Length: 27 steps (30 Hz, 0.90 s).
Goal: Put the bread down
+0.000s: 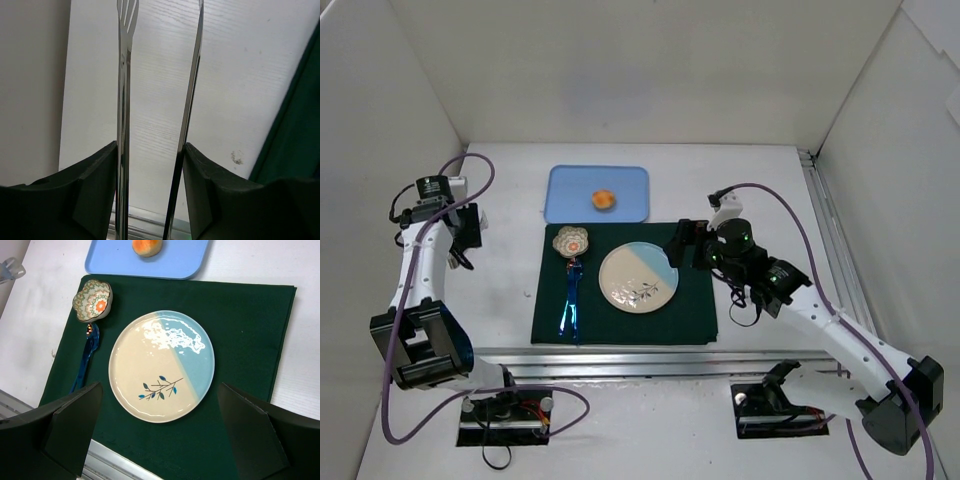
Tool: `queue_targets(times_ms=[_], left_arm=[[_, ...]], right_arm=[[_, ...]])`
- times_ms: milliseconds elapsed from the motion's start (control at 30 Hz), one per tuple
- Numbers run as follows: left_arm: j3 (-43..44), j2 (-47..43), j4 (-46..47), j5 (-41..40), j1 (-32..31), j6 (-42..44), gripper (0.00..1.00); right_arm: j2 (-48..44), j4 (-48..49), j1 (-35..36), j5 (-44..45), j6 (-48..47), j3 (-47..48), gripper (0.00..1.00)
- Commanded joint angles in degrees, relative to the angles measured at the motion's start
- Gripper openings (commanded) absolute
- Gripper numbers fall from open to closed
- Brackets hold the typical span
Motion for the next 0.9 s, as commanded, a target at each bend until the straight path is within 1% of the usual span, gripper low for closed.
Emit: queue_targets(times_ms=[0, 100, 167, 267, 300, 500, 533, 633, 767, 867], left_arm=[[4.2, -2.9, 0.1, 3.8, -1.2, -1.1, 0.46], [6.2, -4.4, 0.3, 7.6, -4.1, -3.2, 0.46], [8.1, -5.1, 0.7, 8.7, -6.4, -4.6, 0.46], [11.3, -5.5, 1.3, 8.4, -13.6, -6.1, 0.48], [12.2, -5.5, 1.5, 8.4, -15.1, -6.5, 0.48], [18.6, -1.9, 2.2, 2.7, -25.3, -7.9, 0.48], [20.5, -1.1, 2.2, 0.5, -28.5, -7.8, 0.48], [22.8, 2.1, 4.1, -0.6, -32.7, -8.5, 0.49], [23.5, 5.2, 7.8, -0.6, -34.6, -9.3, 0.50], [26.0, 9.8, 7.1, -0.6, -35.2, -8.3, 0.51]], right_arm=[[-0.8, 2.6, 0.4, -0.2, -0.5, 2.2, 0.97], [-1.4, 2.6, 0.2, -0.4, -0.5, 2.1, 0.97], [-1.5, 2.6, 0.2, 0.1, -0.5, 2.0, 0.97], [-1.0, 2.6, 0.4, 0.7, -0.5, 2.0, 0.97], [-0.7, 2.6, 0.4, 0.6, -0.5, 2.1, 0.97], [-0.1, 2.5, 0.4, 1.4, -0.6, 2.3, 0.97], [-0.3, 2.5, 0.4, 1.3, -0.6, 2.2, 0.97], [-1.2, 2.5, 0.4, 2.0, -0.6, 1.9, 0.97], [-1.7, 2.3, 0.3, 5.3, -0.8, 1.5, 0.97], [-1.6, 2.2, 0.5, 6.5, -0.8, 1.6, 0.97]])
